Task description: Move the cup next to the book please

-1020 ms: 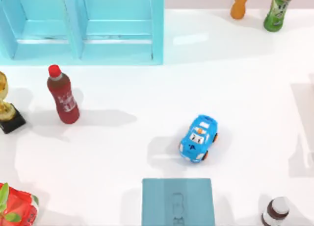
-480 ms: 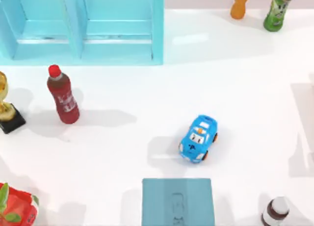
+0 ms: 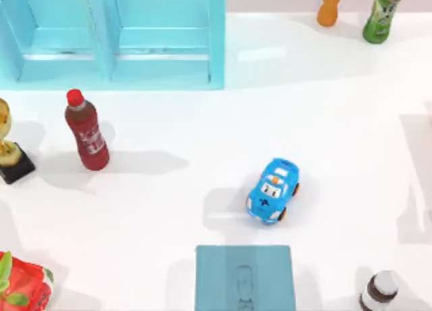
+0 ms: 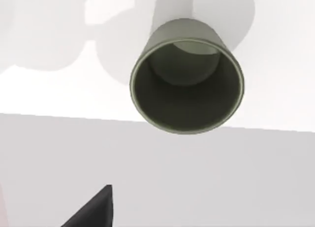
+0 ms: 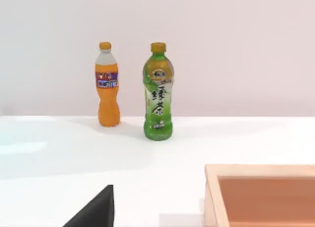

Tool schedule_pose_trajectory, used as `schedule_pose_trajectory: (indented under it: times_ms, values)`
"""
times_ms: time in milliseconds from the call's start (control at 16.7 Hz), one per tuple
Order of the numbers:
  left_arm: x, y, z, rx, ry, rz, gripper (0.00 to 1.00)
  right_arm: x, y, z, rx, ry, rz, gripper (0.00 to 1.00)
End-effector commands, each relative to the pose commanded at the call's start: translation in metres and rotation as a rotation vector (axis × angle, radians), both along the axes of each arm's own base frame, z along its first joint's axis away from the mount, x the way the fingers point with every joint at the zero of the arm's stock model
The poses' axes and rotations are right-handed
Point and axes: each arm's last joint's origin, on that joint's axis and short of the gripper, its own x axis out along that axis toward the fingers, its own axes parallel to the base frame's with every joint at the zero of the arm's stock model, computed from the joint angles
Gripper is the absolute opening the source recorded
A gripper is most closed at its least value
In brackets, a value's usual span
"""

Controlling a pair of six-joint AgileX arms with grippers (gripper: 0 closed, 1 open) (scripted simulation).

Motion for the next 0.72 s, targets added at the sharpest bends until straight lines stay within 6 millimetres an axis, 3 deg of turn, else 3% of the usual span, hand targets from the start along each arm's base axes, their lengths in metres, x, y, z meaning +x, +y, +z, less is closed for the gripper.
schedule_pose_trajectory:
  times_ms: [240,600,720]
  values:
    - [0.002,0.012,-0.017,-0.066,0.048,-0.046,1.00,0.000,0.000,0.000,0.000,0.000,0.000,1.00]
    - [0.003,0.011,-0.018,-0.065,0.049,-0.050,1.00,0.000,0.000,0.000,0.000,0.000,0.000,1.00]
    - [0.004,0.012,-0.029,-0.068,0.051,-0.047,1.00,0.000,0.000,0.000,0.000,0.000,0.000,1.00]
